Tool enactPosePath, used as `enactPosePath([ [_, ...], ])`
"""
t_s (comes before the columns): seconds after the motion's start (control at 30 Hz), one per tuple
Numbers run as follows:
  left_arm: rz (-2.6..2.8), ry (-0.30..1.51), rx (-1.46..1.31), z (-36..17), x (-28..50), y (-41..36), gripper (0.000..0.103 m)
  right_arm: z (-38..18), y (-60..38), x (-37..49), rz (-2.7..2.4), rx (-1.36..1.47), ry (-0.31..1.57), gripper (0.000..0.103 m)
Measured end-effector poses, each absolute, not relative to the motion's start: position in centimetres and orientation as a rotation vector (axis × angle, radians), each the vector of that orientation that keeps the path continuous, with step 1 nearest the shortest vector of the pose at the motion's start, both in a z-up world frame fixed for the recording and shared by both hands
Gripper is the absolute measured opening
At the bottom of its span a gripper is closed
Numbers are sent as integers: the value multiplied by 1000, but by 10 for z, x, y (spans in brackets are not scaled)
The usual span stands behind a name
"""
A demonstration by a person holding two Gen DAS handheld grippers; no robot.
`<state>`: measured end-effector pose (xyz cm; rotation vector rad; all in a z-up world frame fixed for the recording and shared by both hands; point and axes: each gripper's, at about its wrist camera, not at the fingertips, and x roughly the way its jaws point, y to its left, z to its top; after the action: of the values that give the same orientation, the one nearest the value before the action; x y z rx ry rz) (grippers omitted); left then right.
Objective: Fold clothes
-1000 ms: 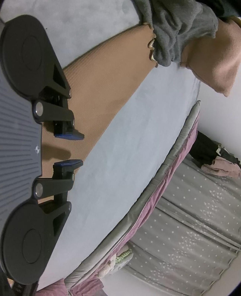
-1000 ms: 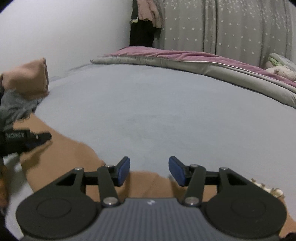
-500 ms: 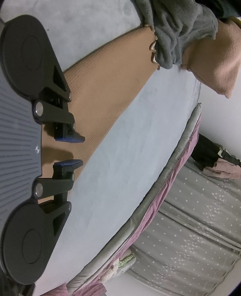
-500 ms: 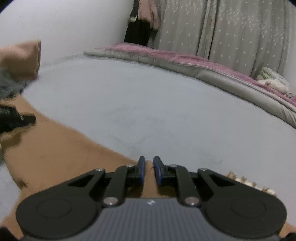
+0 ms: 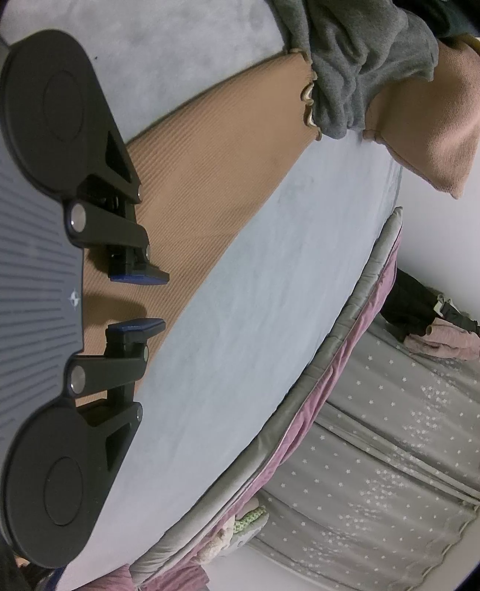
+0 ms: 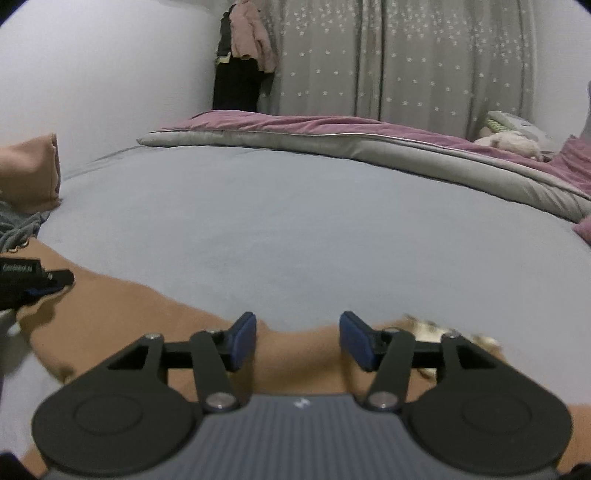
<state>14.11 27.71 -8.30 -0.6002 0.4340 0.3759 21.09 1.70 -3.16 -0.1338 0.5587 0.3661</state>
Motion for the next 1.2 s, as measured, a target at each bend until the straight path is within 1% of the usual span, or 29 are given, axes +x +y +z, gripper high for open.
enactPosePath([
  [0.07, 377, 434, -599, -83, 141, 277, 22, -28, 0, 200, 344, -136, 564, 57],
  [0.3, 388, 435, -580, -82, 143, 273, 22, -11, -81, 163, 244, -172, 626, 63],
  [0.43, 394, 438, -564, -81, 143, 271, 22, 1, -129, 142, 171, -176, 644, 68],
  [0.53, 398, 438, -558, -81, 143, 270, 22, 5, -164, 122, 113, -190, 667, 68],
  [0.67, 403, 441, -544, -81, 144, 268, 22, 7, -210, 96, 14, -194, 688, 67],
  [0.93, 405, 441, -540, -81, 145, 268, 22, -3, -282, 49, -149, -99, 763, 64],
  [1.1, 406, 442, -535, -79, 145, 266, 22, -10, -312, 33, -183, 46, 759, 58],
  [1.17, 410, 439, -533, -78, 143, 266, 23, -12, -316, 35, -172, 60, 766, 54],
  [1.2, 412, 443, -525, -76, 143, 264, 23, -14, -318, 36, -169, 60, 776, 50],
])
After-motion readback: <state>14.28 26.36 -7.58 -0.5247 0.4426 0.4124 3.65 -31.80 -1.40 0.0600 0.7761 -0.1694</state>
